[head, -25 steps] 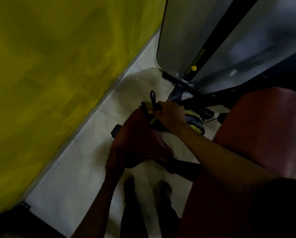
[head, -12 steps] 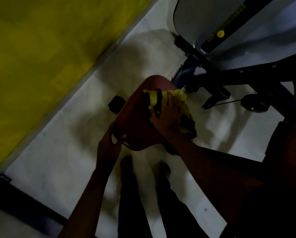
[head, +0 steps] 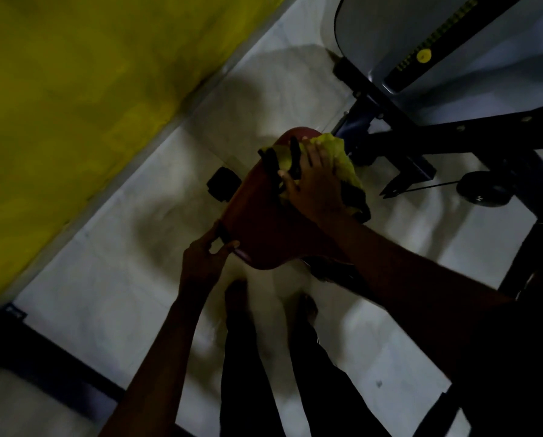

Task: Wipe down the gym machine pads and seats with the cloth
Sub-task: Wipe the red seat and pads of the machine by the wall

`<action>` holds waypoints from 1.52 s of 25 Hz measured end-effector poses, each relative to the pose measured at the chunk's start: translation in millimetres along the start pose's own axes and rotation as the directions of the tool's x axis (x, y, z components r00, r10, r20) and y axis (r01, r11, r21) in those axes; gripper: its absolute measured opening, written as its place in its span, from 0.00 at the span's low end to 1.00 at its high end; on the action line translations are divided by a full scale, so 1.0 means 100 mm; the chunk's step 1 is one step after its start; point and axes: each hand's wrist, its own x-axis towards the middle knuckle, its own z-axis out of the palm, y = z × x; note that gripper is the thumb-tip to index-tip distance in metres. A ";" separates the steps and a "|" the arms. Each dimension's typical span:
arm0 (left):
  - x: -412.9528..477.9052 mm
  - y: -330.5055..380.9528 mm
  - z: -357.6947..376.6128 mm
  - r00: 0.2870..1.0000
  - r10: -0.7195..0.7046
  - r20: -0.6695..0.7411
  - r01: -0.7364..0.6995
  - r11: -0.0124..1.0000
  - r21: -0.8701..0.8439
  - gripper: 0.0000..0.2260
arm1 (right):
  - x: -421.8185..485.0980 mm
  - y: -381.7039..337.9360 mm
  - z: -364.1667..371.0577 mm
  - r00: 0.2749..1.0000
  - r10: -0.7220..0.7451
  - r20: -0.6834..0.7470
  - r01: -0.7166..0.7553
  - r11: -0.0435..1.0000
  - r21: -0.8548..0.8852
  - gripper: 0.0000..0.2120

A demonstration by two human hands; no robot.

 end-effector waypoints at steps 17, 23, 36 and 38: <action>0.07 0.39 0.04 0.999 0.025 -0.042 -0.022 0.998 0.057 0.30 | -0.30 -0.08 0.09 0.989 0.049 -0.140 -0.033 0.993 0.117 0.33; 0.30 0.36 0.14 0.987 0.158 -0.018 -0.152 0.969 0.193 0.30 | 0.13 0.11 0.09 0.914 -0.402 0.048 0.403 0.915 -0.015 0.32; 0.32 0.33 0.13 0.990 0.139 0.012 -0.138 0.966 0.220 0.26 | -0.05 0.15 0.01 0.965 0.263 -0.011 -0.258 0.951 0.170 0.35; 0.31 0.33 0.13 0.988 0.156 -0.003 -0.151 0.960 0.234 0.25 | 0.11 0.17 0.00 0.993 0.118 -0.001 -0.118 0.989 0.089 0.35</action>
